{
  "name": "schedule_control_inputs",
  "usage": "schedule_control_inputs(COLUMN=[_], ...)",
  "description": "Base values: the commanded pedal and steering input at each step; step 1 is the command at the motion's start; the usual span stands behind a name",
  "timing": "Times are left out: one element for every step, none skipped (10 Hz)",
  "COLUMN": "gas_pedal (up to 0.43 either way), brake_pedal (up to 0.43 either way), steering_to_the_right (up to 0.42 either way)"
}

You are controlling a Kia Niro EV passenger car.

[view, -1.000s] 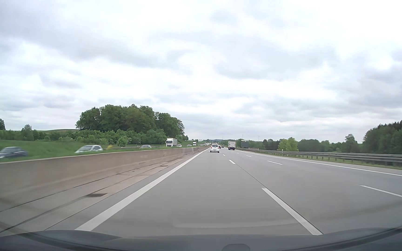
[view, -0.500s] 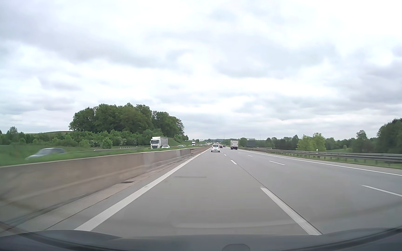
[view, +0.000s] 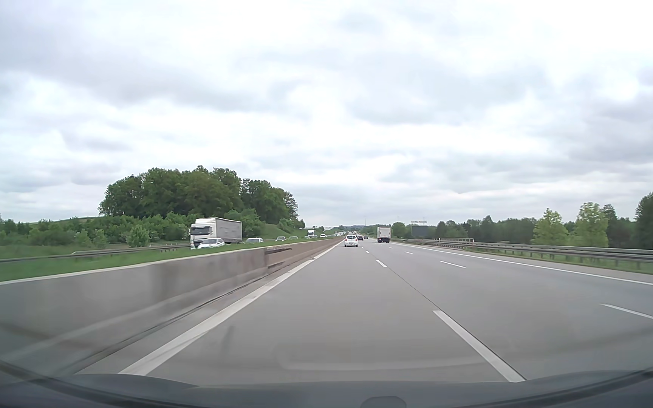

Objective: Follow the waypoints while adhering to traffic rules and regulations

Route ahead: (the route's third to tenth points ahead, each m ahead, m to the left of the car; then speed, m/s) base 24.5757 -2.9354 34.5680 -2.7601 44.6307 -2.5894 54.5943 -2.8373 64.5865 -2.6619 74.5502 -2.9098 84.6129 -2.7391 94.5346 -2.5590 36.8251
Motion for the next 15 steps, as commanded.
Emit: schedule_control_inputs(gas_pedal=[0.358,0.358,0.358,0.358,0.350,0.350,0.350,0.350,0.350,0.350,0.350,0.350,0.339,0.339,0.331], brake_pedal=[0.000,0.000,0.000,0.000,0.000,0.000,0.000,0.000,0.000,0.000,0.000,0.000,0.000,0.000,0.000], steering_to_the_right=[-0.002,-0.002,-0.001,0.000,0.001,0.001,0.001,0.001,0.001,0.001,0.001,0.001,0.001,0.001,0.001])
